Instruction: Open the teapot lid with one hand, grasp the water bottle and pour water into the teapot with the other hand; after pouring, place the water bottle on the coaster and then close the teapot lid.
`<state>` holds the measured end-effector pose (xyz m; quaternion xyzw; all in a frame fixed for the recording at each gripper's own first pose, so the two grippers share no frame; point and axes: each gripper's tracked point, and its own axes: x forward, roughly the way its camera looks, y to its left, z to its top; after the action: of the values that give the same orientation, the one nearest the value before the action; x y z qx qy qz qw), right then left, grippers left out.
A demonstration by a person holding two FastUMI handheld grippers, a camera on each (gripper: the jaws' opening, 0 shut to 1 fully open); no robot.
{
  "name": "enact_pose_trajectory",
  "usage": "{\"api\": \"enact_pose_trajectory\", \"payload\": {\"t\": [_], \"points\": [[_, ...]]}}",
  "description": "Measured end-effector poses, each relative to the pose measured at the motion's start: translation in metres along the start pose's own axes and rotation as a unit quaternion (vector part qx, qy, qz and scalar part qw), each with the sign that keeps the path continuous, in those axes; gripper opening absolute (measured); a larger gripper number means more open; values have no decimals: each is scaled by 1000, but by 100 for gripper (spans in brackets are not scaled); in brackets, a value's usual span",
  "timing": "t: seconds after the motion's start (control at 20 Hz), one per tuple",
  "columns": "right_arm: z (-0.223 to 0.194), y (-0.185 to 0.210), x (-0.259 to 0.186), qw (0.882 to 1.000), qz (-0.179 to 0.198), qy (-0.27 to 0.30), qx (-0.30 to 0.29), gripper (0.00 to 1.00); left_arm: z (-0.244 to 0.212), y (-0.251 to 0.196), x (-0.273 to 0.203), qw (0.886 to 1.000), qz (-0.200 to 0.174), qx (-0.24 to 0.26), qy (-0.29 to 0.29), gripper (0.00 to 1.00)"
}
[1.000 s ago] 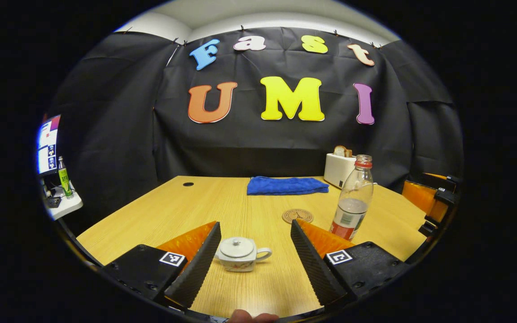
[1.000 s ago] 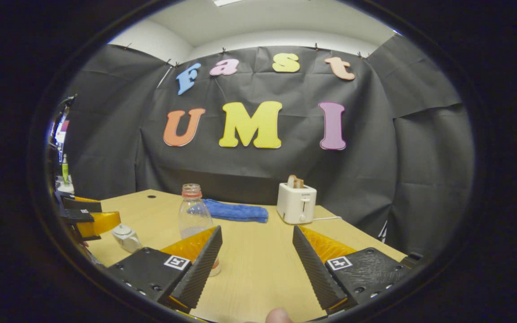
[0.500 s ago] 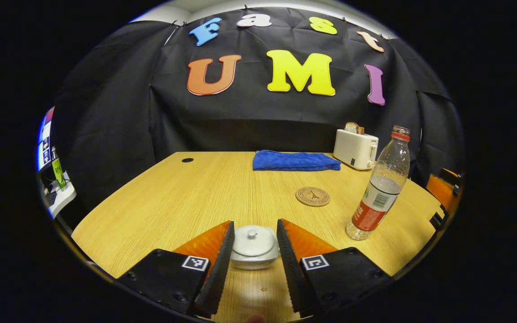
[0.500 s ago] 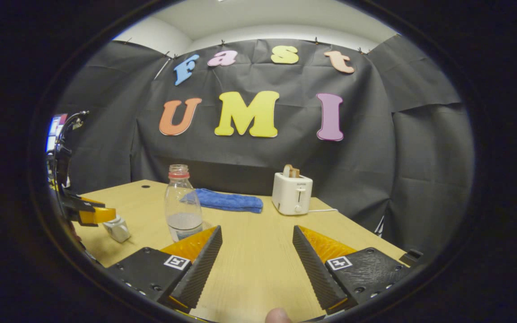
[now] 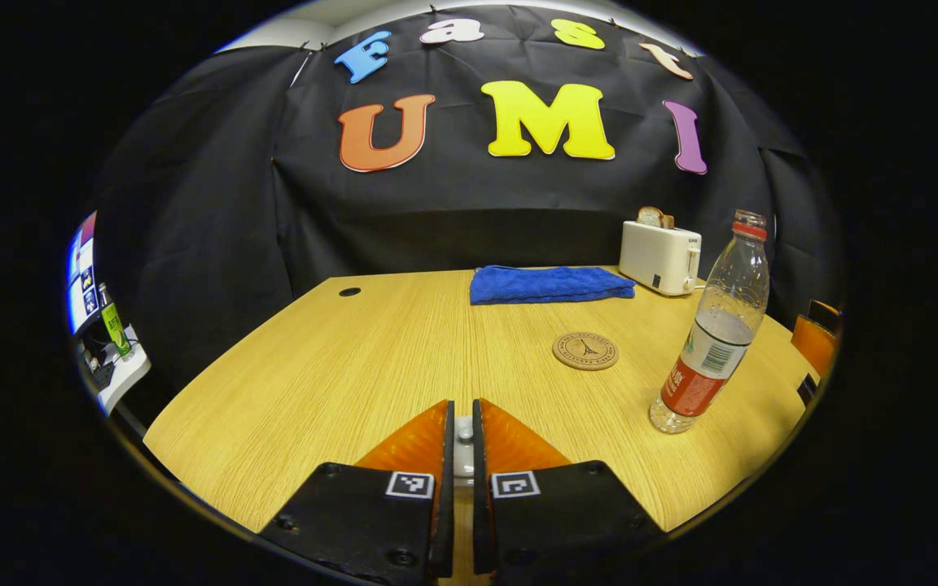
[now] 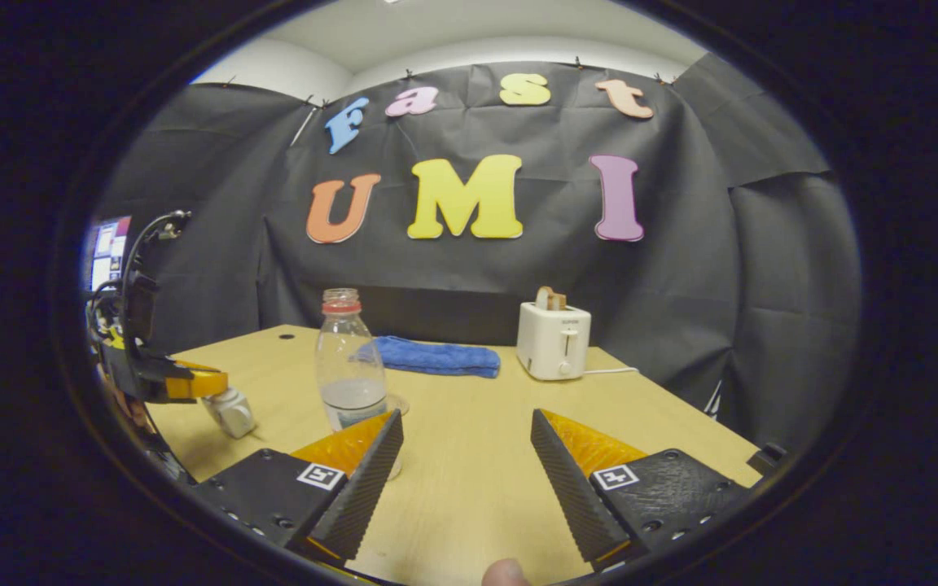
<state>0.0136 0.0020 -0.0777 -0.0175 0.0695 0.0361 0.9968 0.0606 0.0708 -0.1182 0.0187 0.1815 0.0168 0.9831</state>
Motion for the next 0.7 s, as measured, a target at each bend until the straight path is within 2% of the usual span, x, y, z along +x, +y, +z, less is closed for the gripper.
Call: {"api": "enact_pose_trajectory", "payload": {"t": [0.05, 0.15, 0.5, 0.7], "points": [[0, 4, -1, 1000, 9, 0, 1, 95, 0, 1, 0, 1000, 1, 0, -1, 7], [0, 11, 0, 1000, 25, -2, 5, 95, 3, -1, -1, 1000, -1, 0, -6, 4], [-25, 55, 21, 993, 104, 41, 31, 95, 30, 2, -24, 999, -2, -18, -49, 3], [-31, 76, 45, 990, 122, 59, 42, 96, 45, 6, -47, 997, -3, -38, -74, 3]]}}
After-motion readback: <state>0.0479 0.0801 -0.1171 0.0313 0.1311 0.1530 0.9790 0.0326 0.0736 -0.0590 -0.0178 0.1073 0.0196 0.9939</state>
